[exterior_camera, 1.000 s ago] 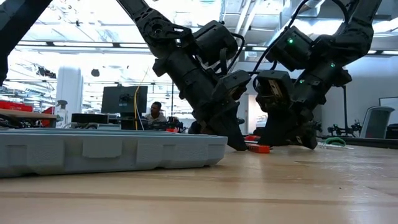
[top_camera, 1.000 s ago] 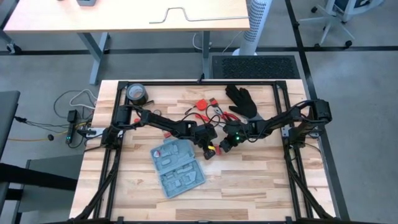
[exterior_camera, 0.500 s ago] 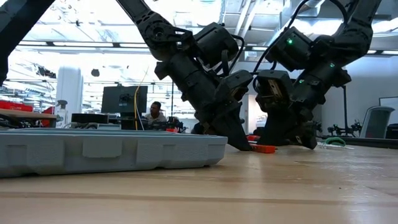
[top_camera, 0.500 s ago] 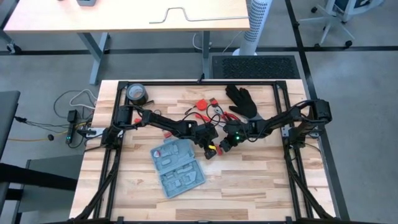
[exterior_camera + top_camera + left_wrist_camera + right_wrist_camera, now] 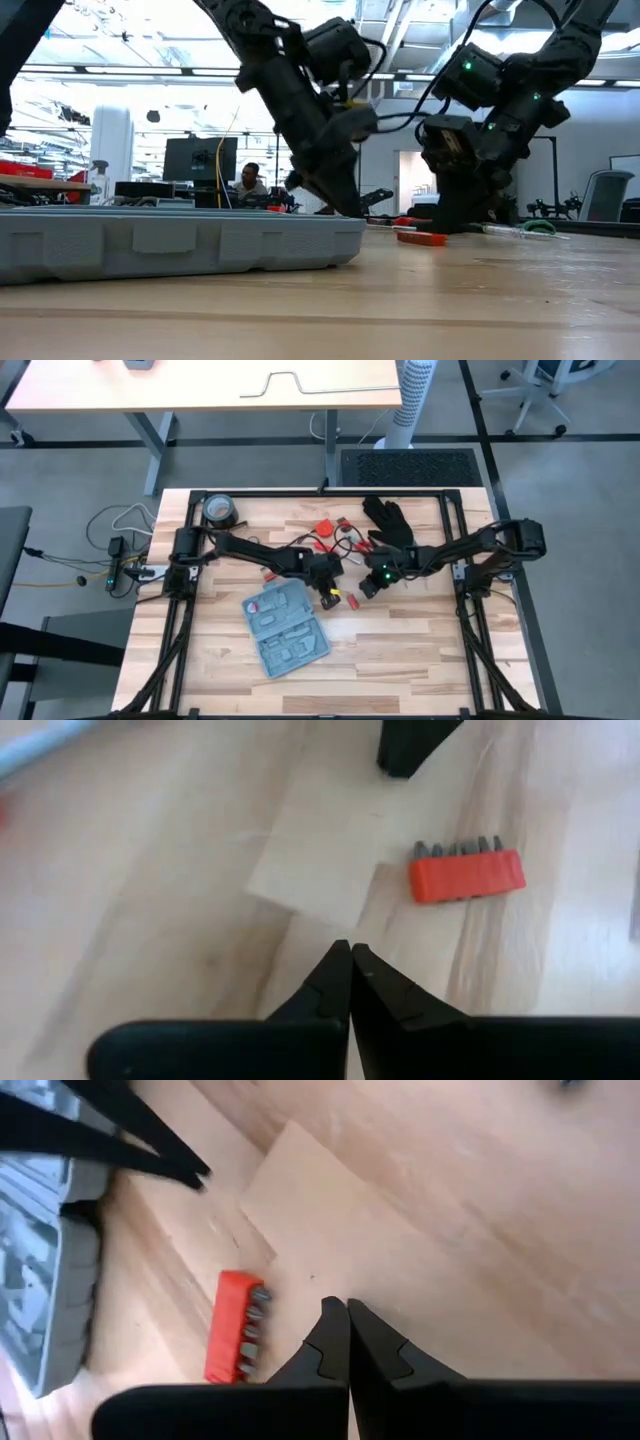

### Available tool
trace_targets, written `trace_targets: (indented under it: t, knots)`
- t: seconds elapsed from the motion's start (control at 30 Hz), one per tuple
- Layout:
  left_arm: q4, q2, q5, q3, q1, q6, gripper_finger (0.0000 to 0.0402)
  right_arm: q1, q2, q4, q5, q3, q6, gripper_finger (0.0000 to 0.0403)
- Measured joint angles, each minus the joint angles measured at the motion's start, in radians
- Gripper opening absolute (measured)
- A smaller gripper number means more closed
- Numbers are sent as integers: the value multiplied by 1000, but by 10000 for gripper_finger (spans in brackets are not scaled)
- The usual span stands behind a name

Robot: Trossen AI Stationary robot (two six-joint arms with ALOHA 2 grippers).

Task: Prefit tool cases
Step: Adjust the gray toolbox

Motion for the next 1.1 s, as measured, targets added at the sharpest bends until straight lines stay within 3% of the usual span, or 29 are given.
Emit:
trace_targets:
  t: [0.23,0.5,0.7,0.93,1.1]
  knots:
    - [-44,-149,-64,-68,9,32,0,18,-70,20,28,0,-21,0]
    - [49,-467,-73,-439,70,-118,0,24,-89,56,32,2,-48,2]
    - [-90,-660,-147,-625,80,-204,0,30,-90,76,32,2,-55,6]
    - [-101,-707,-90,-753,51,-310,0,29,-89,60,32,2,-58,7]
    - [95,-671,-39,-784,-3,-368,0,30,-88,52,31,2,-58,8]
